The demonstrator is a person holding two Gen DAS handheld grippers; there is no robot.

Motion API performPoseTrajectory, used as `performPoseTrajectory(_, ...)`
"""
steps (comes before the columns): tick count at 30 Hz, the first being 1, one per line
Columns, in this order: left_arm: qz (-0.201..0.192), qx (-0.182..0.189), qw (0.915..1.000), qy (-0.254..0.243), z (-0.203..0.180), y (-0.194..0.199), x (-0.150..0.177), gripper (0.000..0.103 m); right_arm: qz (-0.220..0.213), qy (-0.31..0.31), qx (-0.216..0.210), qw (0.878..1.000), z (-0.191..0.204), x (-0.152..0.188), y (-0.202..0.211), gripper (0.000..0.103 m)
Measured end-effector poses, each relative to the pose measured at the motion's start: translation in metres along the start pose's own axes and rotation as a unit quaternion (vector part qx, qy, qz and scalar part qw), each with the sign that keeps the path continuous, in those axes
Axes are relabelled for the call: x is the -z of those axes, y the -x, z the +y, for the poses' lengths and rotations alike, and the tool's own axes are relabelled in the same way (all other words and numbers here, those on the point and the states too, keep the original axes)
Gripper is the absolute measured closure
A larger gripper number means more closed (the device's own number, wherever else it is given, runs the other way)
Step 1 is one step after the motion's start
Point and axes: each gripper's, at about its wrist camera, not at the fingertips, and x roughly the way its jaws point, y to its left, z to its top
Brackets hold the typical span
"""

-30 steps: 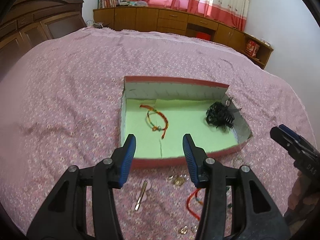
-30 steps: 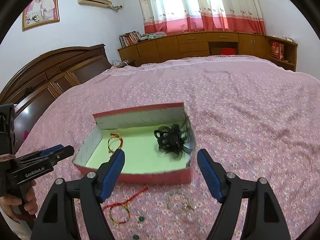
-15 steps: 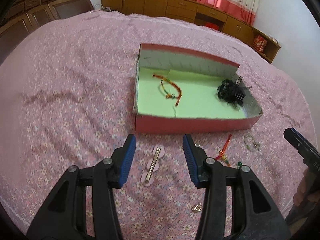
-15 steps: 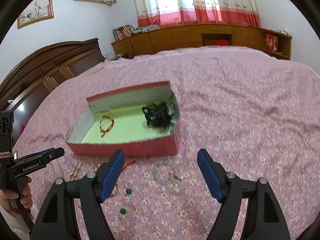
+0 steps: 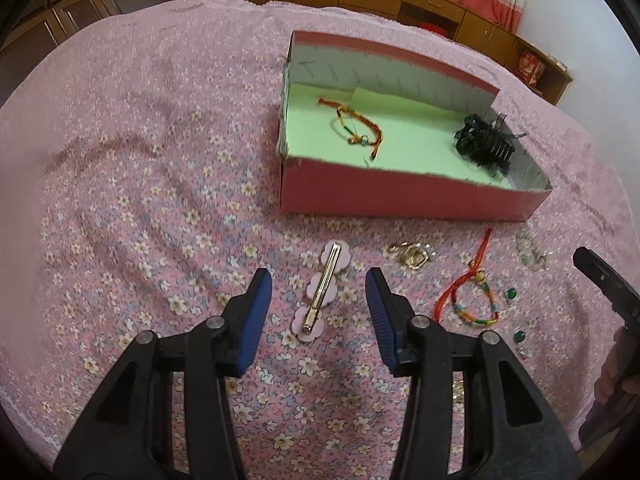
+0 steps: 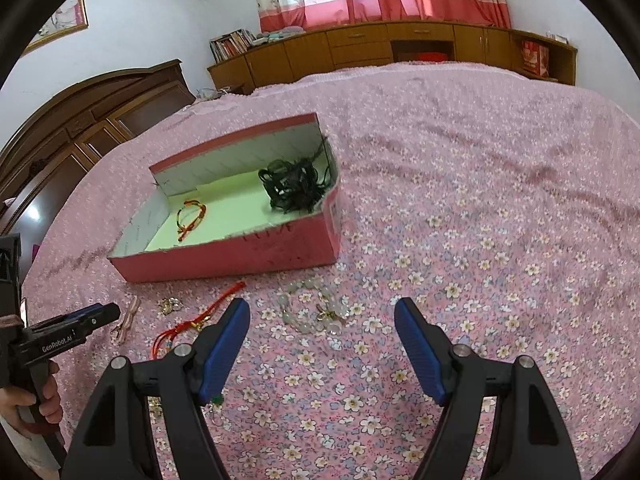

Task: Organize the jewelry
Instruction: 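Withdraw both tools from the box toward the remaining jewelry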

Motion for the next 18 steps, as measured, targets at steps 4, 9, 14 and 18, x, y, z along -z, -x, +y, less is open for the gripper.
performPoseTrajectory(4,0.008,-0.002,1.0,-0.003,0.0,-0.009,0.005,0.062,0.015,-0.005,0.003,1.0,-0.004,0.002,-0.011,0.029)
performPoseTrajectory(9,0.017,-0.009,0.9998,-0.003,0.002,-0.019,0.01,0.063,0.035,-0.001,0.01,0.999,-0.006,0.005,-0.025,0.033)
performPoseTrajectory(14,0.014,-0.015,0.9997,-0.012,-0.001,-0.03,0.014,0.063,0.047,-0.002,0.011,0.999,-0.008,0.008,-0.036,0.037)
performPoseTrajectory(18,0.012,-0.023,0.9994,-0.024,-0.005,-0.037,0.015,0.063,0.052,-0.001,0.007,0.999,-0.009,0.009,-0.043,0.038)
